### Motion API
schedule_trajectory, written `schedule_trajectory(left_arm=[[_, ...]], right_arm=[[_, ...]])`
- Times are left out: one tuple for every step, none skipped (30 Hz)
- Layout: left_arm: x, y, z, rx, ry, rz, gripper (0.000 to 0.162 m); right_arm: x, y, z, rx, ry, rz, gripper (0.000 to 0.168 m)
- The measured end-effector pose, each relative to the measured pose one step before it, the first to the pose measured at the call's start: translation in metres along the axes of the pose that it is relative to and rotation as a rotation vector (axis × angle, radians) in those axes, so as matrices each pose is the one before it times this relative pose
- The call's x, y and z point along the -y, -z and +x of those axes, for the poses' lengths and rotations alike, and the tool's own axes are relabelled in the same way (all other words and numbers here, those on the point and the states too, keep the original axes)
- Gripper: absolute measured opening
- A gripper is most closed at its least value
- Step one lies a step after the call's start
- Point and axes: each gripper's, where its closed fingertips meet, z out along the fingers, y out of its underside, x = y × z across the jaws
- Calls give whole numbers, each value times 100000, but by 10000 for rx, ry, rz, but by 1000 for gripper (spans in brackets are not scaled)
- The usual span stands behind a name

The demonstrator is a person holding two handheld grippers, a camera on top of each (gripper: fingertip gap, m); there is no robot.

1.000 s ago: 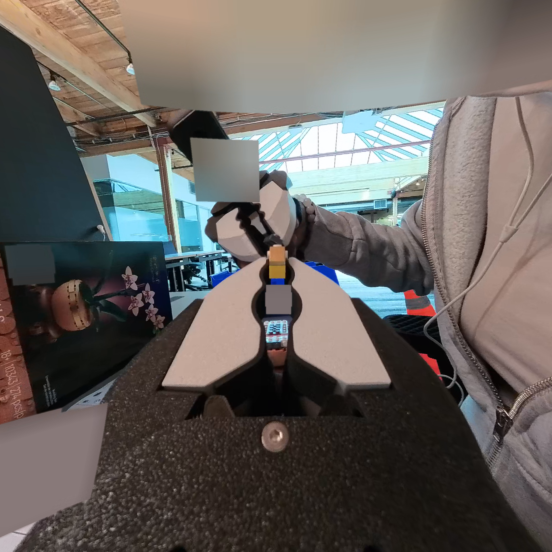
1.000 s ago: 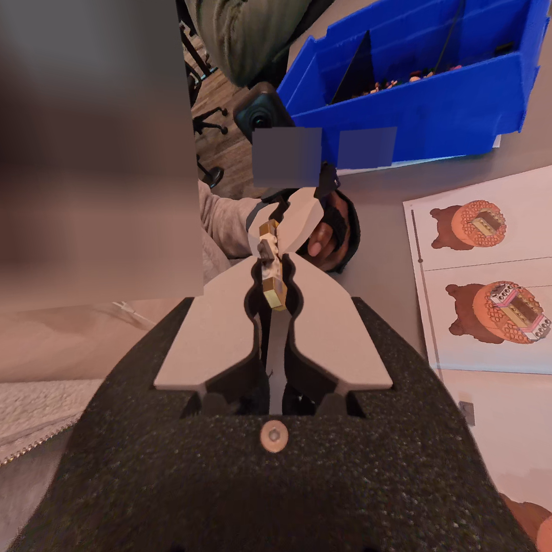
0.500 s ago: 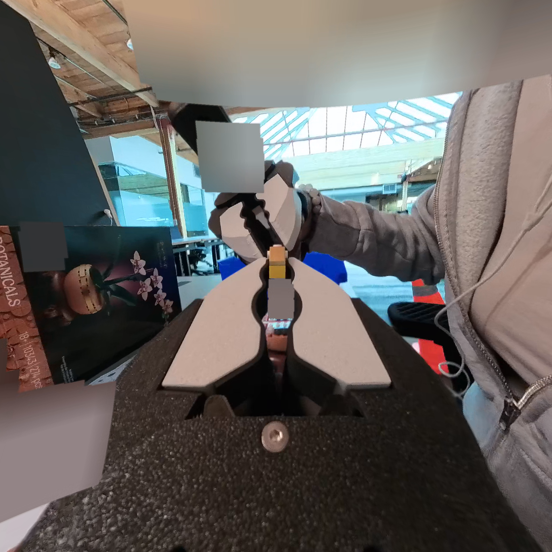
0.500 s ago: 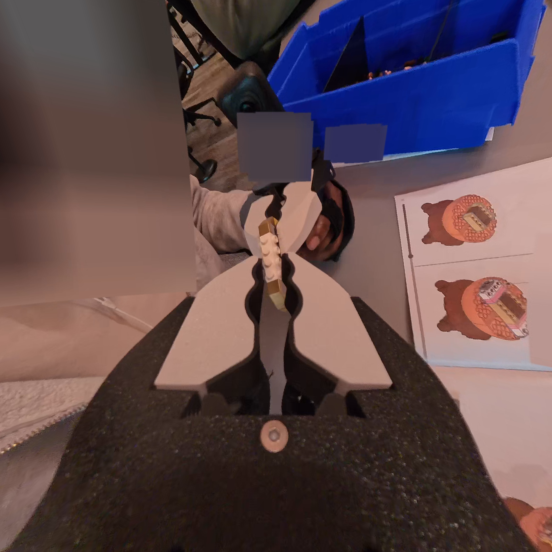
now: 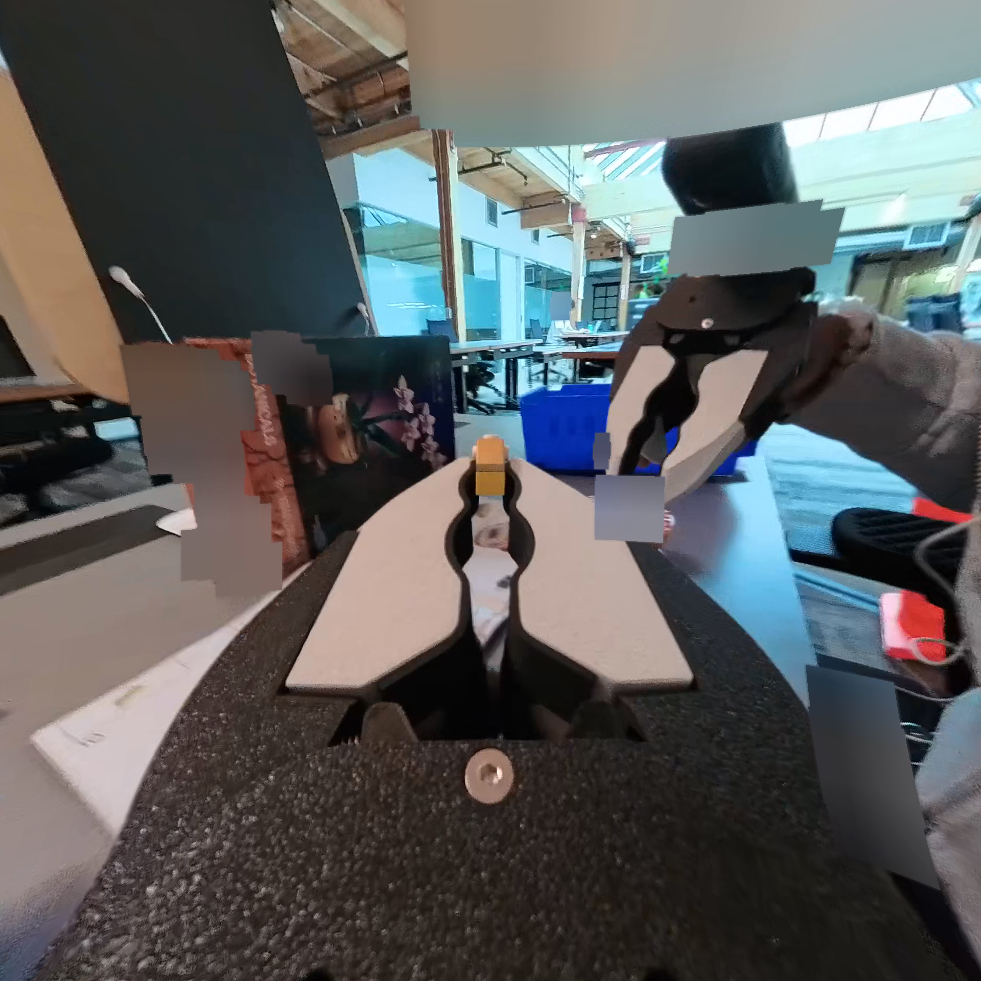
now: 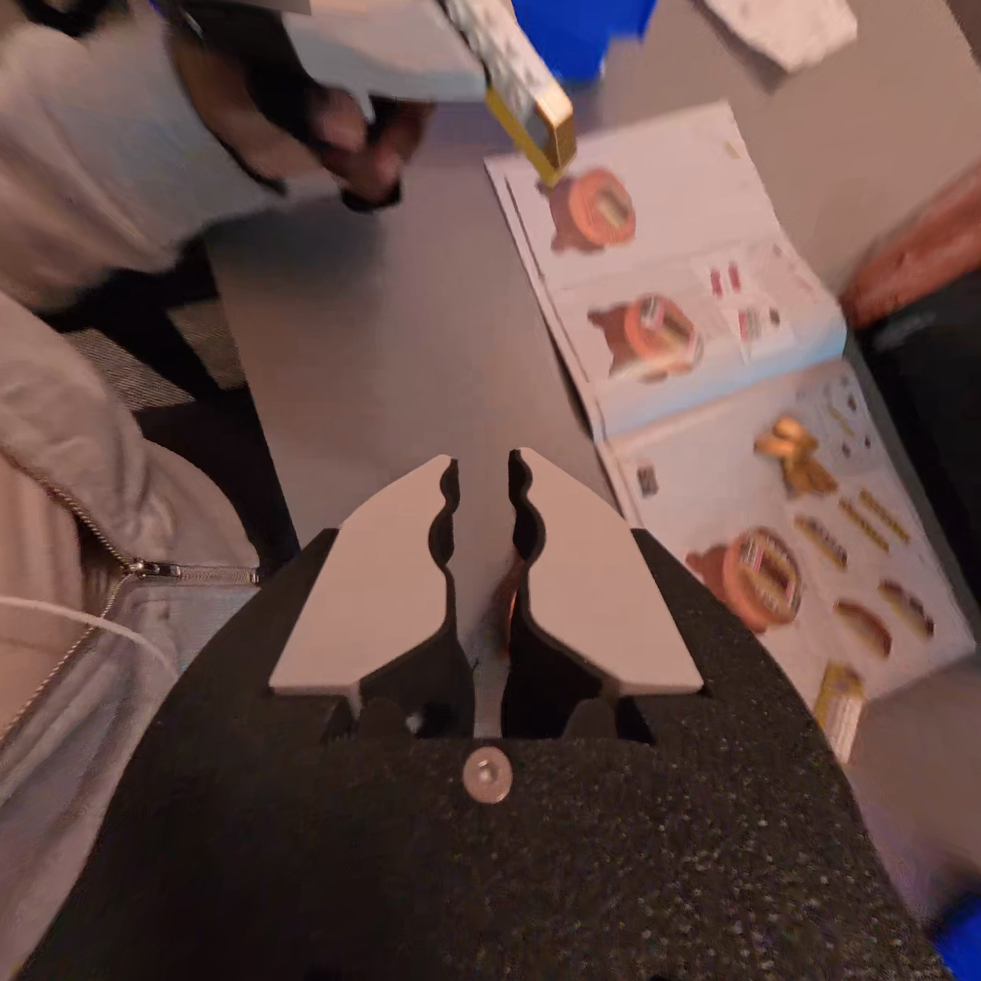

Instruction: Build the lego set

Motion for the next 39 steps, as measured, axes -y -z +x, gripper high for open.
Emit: schedule_trajectory(left_arm=[[-324, 56, 551, -127, 252, 24, 8], [-281, 25, 568, -144, 83, 64, 7], [-231, -27, 576, -192, -4, 59, 8], [-107, -83, 591, -286, -18, 68, 7], [-20, -104, 515, -316, 10, 74, 7], [-12, -67, 334, -230, 37, 59, 7], [-45, 9, 138, -102, 35, 31, 7], [-49, 91, 115, -66, 10, 21, 7], [70, 110, 145, -83, -12, 62, 7], [246, 104, 124, -59, -17, 124, 7], [320, 90, 72, -37, -6, 154, 7], [285, 83, 74, -53, 22, 130, 7], [192, 100, 56, -43, 37, 92, 7], [109, 103, 10, -7, 32, 63, 7], [58, 82, 4, -3, 25, 48, 7], [58, 51, 21, -28, 29, 40, 7], [50, 15, 39, -39, 29, 29, 7], [46, -1, 34, -22, 10, 23, 7], [16, -9, 33, -14, -8, 19, 7], [13, -8, 29, -16, -2, 17, 7], [1, -17, 8, -11, 18, 19, 7], [-1, -17, 0, -12, 33, 17, 7], [-17, -11, -13, -13, 40, 12, 7], [-32, -4, -11, -8, 40, 8, 7], [-21, 3, -17, -6, 35, 6, 7], [-15, 1, -7, -5, 24, 10, 7], [9, 12, -25, 4, 15, 16, 7], [14, 21, -19, 6, 15, 18, 7], [31, 25, -21, 7, 15, 21, 7], [49, 38, -17, 2, 13, 30, 7], [71, 28, 2, -3, 17, 39, 7], [92, 18, 3, -8, 23, 48, 7], [83, 22, 21, -14, 23, 48, 7], [42, 9, 17, -12, 18, 31, 7], [14, 3, 12, -11, 12, 8, 7], [-15, 6, 12, -14, 5, -4, 7], [3, -1, 39, -21, 1, 2, 7], [32, -4, 35, -18, 3, 14, 7], [47, 10, 27, -13, 1, 21, 7]], right_arm=[[-993, -154, -438, -340, -247, -293, 16], [-795, -313, -536, -290, -196, -103, 15], [-646, -511, -672, -216, -114, 35, 13], [-681, -719, -627, -268, -83, 48, 11], [-878, -873, -540, -333, 26, -94, 9], [-1001, -893, -374, -414, 164, -251, 9], [-950, -752, 83, -649, 279, -384, 9], [-779, -564, 368, -746, 409, -401, 9], [-513, -411, 481, -708, 444, -309, 9], [-223, -249, 674, -740, 337, -159, 9], [-55, -179, 593, -571, 200, -33, 9], [48, -135, 361, -294, 46, 15, 9], [224, -82, 274, -174, -111, 139, 9], [432, -47, 212, -106, -190, 255, 10], [471, -85, 144, -57, -216, 269, 10], [193, -206, 154, -47, -266, 95, 10], [-184, -315, 48, 21, -223, -152, 10], [-326, -310, 176, -73, -182, -250, 10], [-198, -238, 186, -93, -180, -146, 9], [16, -159, 70, -14, -203, -27, 9], [73, -128, 12, 10, -182, -33, 8], [93, -119, 102, -83, -113, -45, 7], [128, -126, 144, -174, 25, -23, 6], [88, -163, 186, -233, 172, -33, 6], [41, -198, 298, -330, 243, -49, 5], [22, -214, 300, -308, 264, -44, 5], [-48, -194, 133, -154, 186, -87, 4], [-54, -157, -21, -15, 83, -79, 4], [-44, -119, -38, 18, 28, -36, 4], [-53, -96, 75, -42, 60, -51, 3], [-3, -74, 133, -85, 91, -26, 3], [114, -14, 213, -135, 56, 5, 3], [238, 86, 213, -133, 64, 37, 3], [289, 129, 114, -75, 79, 58, 3], [236, 62, -132, 67, 115, 43, 3], [78, -56, -303, 188, 165, -51, 4], [-52, -127, -274, 207, 171, -136, 4], [-82, -109, -191, 189, 75, -168, 5], [-48, -68, -60, 168, -28, -172, 5]])
